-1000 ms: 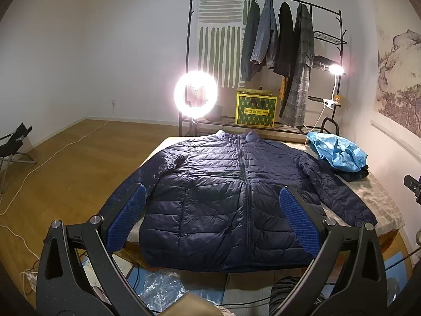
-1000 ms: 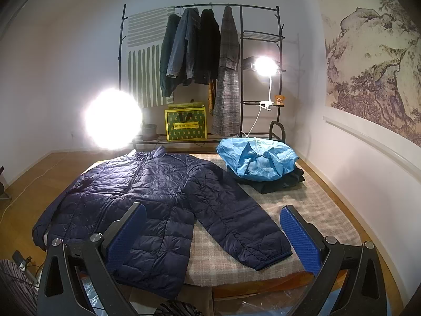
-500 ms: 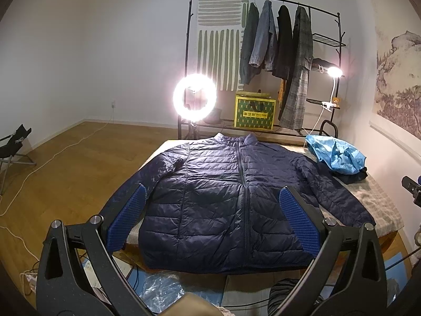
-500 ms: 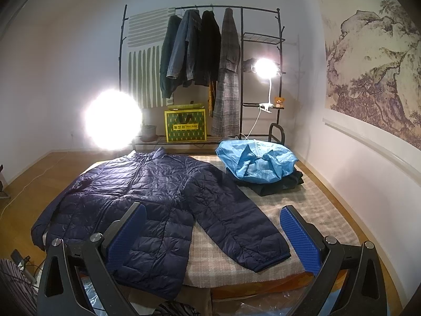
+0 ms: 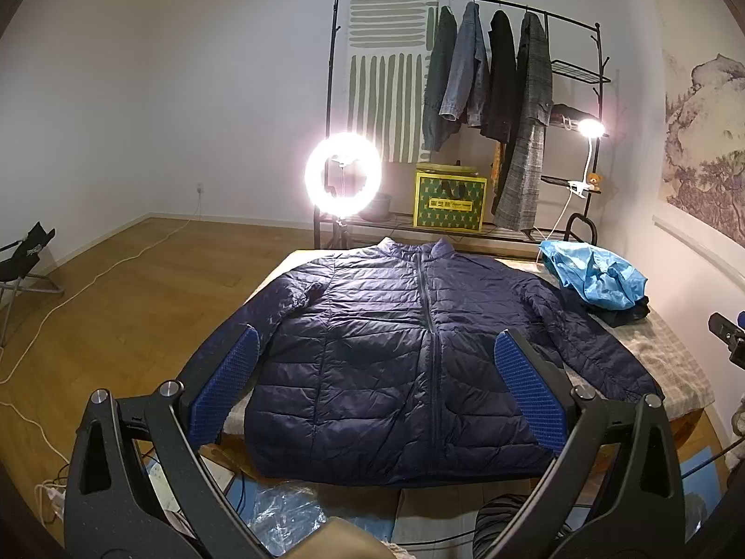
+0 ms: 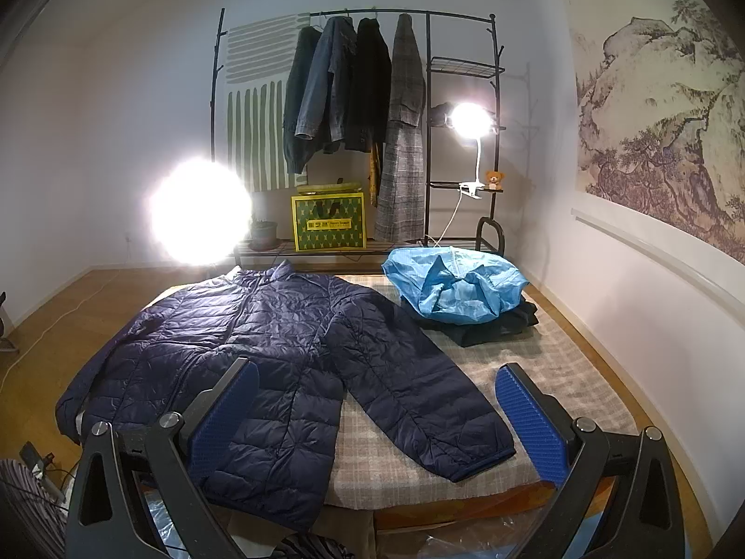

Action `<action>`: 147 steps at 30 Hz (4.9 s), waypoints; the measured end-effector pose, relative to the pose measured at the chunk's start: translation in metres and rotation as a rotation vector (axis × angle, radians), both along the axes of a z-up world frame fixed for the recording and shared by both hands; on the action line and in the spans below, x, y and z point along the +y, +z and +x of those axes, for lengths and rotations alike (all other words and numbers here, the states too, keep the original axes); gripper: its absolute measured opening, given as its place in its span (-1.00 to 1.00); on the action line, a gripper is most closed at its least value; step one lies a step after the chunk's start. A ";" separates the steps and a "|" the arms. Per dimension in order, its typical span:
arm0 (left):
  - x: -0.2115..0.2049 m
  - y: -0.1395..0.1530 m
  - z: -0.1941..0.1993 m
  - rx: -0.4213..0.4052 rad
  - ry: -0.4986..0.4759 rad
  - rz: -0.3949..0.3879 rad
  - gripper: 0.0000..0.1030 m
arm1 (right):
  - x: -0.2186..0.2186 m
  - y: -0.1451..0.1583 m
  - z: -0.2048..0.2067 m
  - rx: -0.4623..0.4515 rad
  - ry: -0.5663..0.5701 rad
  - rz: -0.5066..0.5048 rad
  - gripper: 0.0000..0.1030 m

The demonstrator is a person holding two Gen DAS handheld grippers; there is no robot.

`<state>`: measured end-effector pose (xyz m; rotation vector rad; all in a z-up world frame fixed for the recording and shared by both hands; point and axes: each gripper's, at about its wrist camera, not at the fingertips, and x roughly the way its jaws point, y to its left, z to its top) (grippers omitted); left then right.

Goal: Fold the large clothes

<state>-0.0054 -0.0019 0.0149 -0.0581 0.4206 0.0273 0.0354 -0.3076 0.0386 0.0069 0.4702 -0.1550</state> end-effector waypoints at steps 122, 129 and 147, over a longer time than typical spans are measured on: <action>0.401 -0.412 0.115 0.339 0.580 -1.449 0.77 | 0.261 -0.125 0.169 0.377 0.753 -0.076 0.15; 0.395 -0.414 0.115 0.271 0.572 -1.528 0.45 | 0.267 -0.115 0.169 0.357 0.761 -0.053 0.16; 0.351 -0.221 0.155 0.253 0.454 -0.918 -0.87 | 0.265 -0.107 0.167 0.297 0.767 -0.022 0.16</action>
